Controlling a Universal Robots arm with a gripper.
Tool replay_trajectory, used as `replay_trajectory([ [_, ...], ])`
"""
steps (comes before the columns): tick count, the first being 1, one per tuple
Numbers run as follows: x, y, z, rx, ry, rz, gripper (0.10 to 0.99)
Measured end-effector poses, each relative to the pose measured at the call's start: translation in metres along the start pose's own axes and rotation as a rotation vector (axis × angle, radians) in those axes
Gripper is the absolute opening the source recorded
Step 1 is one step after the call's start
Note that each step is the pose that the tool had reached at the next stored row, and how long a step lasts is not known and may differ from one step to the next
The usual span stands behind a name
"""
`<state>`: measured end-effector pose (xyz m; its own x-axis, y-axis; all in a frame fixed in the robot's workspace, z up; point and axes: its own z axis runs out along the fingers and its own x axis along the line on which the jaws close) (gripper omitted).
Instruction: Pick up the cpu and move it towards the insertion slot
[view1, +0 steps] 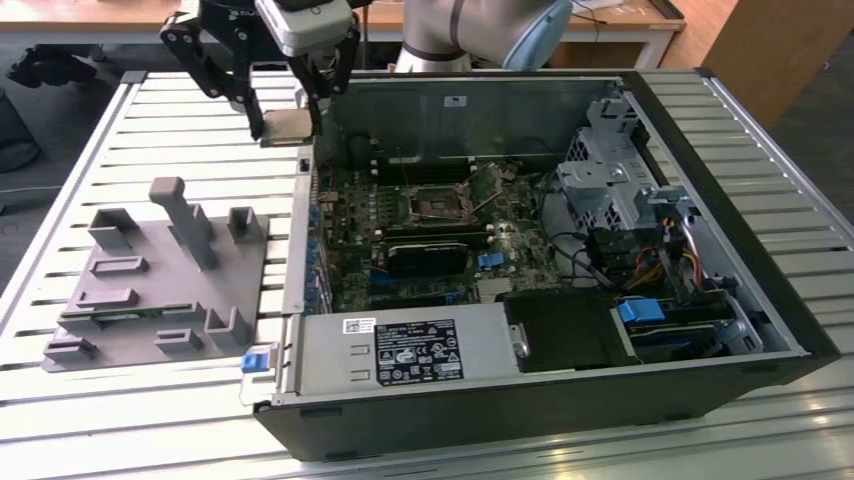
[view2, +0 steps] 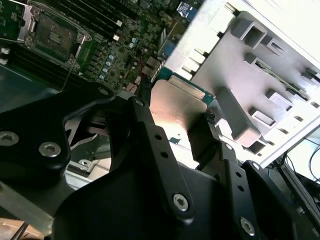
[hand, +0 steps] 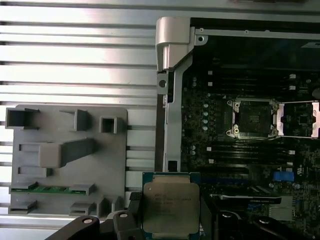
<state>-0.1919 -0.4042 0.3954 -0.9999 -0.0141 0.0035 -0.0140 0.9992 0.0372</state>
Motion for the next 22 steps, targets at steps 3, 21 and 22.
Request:
replay_trajectory([
  [3,-0.0049,0.0004,0.0,0.0,0.0,0.0,0.541],
  [21,-0.0292,0.0091,0.0005,0.0,-0.0001,0.0,0.541],
  [22,-0.0305,0.0097,0.0006,0.0,-0.0001,0.0,0.541],
])
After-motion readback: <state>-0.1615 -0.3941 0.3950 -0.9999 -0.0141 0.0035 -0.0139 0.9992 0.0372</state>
